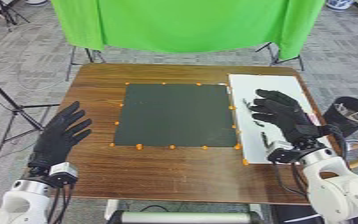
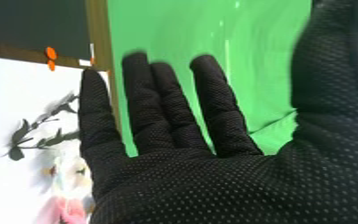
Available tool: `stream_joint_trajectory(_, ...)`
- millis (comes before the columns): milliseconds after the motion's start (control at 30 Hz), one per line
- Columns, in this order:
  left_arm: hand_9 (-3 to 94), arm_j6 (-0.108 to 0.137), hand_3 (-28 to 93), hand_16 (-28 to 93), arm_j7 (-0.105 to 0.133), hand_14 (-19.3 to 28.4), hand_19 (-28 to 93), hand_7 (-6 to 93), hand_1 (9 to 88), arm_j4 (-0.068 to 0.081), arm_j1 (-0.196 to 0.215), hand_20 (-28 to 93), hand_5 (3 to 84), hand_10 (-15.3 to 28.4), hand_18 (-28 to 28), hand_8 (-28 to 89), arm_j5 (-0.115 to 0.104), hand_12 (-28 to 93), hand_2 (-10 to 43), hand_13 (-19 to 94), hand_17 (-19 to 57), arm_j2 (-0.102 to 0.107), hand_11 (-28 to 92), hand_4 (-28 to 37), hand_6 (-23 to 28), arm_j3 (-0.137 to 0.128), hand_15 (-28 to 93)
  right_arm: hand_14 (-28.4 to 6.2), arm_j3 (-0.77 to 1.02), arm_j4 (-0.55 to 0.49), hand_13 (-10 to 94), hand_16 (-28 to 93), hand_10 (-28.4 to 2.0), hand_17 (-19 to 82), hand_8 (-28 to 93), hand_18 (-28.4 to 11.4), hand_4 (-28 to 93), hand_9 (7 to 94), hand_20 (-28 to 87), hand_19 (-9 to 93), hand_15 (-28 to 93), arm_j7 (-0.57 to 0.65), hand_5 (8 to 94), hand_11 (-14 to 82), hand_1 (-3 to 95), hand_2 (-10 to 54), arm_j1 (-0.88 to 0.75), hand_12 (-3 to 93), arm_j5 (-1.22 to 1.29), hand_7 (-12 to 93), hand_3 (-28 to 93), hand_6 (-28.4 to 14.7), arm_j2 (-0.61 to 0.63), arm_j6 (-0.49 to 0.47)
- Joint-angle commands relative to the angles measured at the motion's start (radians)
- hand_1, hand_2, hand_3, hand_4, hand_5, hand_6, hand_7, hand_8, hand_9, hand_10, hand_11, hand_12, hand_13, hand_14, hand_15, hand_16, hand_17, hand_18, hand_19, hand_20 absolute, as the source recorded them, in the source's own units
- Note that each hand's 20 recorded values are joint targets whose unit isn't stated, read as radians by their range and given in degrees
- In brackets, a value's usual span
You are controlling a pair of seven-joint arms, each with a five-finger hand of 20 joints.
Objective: Arrange flowers
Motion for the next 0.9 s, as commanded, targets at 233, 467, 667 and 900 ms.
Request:
stream_joint_trajectory(233,22.2,-0.009,69,1,-0.006,15.3,42,21.2,26.5,-0.011,0.033,8,25.9,11.2,22.4,-11,0.000,16,-6.7,19,-9.2,-0.006,18,-24.4,2.5,-0.030,25,-12.0,-0.002,-0.021,27,31,-14.3,4,-12,-22.8,-23,32.1,21,44,16,-0.004,29.1,12.6,19.1,-9.5,-0.006,24.1,-0.020,25,85,-3.4,-0.012,0.015)
stream_joint_trajectory(467,22.8,-0.020,68,1,-0.008,15.5,42,21.1,26.3,-0.011,0.023,8,26.3,11.4,22.4,-11,-0.010,16,-6.7,19,-9.2,-0.010,18,-24.3,2.7,-0.021,26,-12.2,-0.001,-0.027,27,29,-14.2,5,-13,-22.4,-23,32.1,20,44,15,-0.024,29.1,13.0,19.5,-9.5,-0.024,23.2,-0.003,25,85,-3.6,-0.018,0.045)
stream_joint_trajectory(667,23.2,-0.021,69,1,-0.006,15.6,42,21.0,26.1,-0.011,0.033,8,26.4,11.6,22.5,-11,-0.018,16,-6.7,20,-9.3,-0.023,19,-24.3,2.7,-0.022,26,-12.1,0.000,-0.031,27,30,-14.3,5,-13,-22.4,-23,32.2,20,44,15,-0.021,29.2,13.3,19.4,-9.5,-0.031,23.3,0.002,26,85,-3.6,-0.011,0.058)
stream_joint_trajectory(900,23.4,-0.017,68,1,-0.001,15.7,43,20.9,26.1,-0.017,0.044,8,26.6,11.7,22.6,-11,-0.018,16,-6.7,20,-9.3,-0.013,19,-24.5,2.7,-0.026,26,-12.3,-0.017,-0.064,32,22,-15.3,9,-14,-23.0,-24,36.2,29,58,34,0.038,31.7,20.5,20.0,-9.5,-0.024,23.3,-0.093,28,85,-4.1,0.052,0.148)
